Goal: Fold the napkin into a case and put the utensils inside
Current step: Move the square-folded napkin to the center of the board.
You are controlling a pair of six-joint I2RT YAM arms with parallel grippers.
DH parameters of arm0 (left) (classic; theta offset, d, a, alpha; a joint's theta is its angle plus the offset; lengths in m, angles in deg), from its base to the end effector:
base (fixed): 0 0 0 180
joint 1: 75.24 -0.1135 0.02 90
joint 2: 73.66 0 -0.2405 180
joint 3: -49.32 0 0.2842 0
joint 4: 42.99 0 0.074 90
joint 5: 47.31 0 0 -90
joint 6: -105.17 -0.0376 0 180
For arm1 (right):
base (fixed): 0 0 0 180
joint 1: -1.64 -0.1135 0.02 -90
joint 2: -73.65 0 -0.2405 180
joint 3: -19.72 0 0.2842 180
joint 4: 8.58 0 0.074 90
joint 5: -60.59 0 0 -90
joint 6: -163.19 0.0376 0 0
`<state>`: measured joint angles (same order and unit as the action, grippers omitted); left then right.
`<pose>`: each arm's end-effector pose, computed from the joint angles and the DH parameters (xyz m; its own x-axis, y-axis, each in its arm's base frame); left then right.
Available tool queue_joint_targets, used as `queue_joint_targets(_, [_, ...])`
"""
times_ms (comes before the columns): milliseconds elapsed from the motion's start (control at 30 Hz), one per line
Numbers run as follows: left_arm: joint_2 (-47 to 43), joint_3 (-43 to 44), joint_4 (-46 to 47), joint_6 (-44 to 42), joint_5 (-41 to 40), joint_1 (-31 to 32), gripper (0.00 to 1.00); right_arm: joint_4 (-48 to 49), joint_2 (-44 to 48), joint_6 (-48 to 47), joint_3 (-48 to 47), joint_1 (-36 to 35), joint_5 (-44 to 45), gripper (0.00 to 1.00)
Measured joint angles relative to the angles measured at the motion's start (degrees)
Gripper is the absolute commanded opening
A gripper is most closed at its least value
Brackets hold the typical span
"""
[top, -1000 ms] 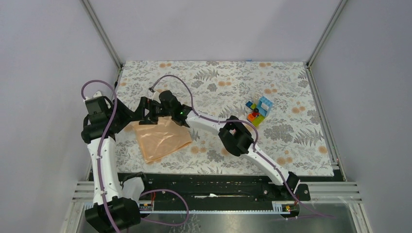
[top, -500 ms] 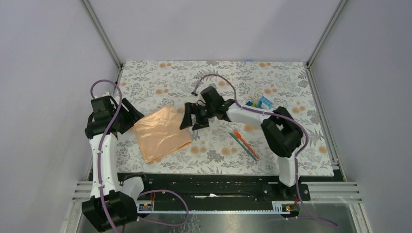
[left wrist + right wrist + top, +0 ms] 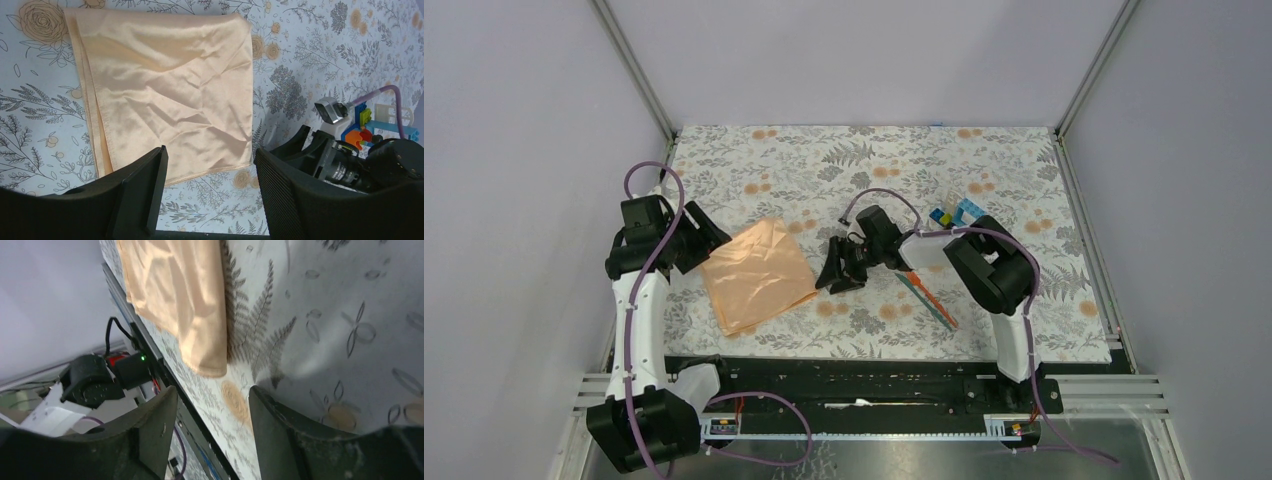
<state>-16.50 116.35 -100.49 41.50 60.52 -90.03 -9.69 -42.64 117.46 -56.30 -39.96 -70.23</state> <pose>0.2384 0.0510 0.2832 -0.6209 -0.6006 -0.5037 -0.3558 0.7885 -0.5017 0.2979 0.2974 0.0777 -0.9607 -0.1466 -0.2357 -0.2774 0.4784 0.8332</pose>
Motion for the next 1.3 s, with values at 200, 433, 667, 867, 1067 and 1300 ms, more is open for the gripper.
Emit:
queue_joint_targets(200, [0.0, 0.0, 0.0, 0.0, 0.0, 0.2, 0.7, 10.6, -4.6, 7.2, 0.4, 0.0, -2.5, 0.53])
queue_joint_targets(433, [0.0, 0.0, 0.0, 0.0, 0.0, 0.5, 0.7, 16.6, -7.6, 11.0, 0.4, 0.0, -3.9, 0.38])
queue_joint_targets(667, [0.0, 0.0, 0.0, -0.4, 0.0, 0.5, 0.72, 16.4, -8.6, 10.8, 0.3, 0.0, -3.7, 0.13])
queue_joint_targets(867, [0.0, 0.0, 0.0, -0.5, 0.0, 0.7, 0.72, 13.0, -8.6, 7.9, -0.6, 0.0, -3.8, 0.0])
queue_joint_targets(1067, [0.3, 0.0, 0.0, -0.9, 0.9, 1.0, 0.73, -6.8, -8.5, -5.6, -8.4, 3.4, -4.8, 0.0])
queue_joint_targets(1300, [3.8, -0.9, 2.8, -0.8, 3.2, 3.5, 0.73, -37.6, -8.6, -27.3, -20.5, 12.2, 2.9, 0.0])
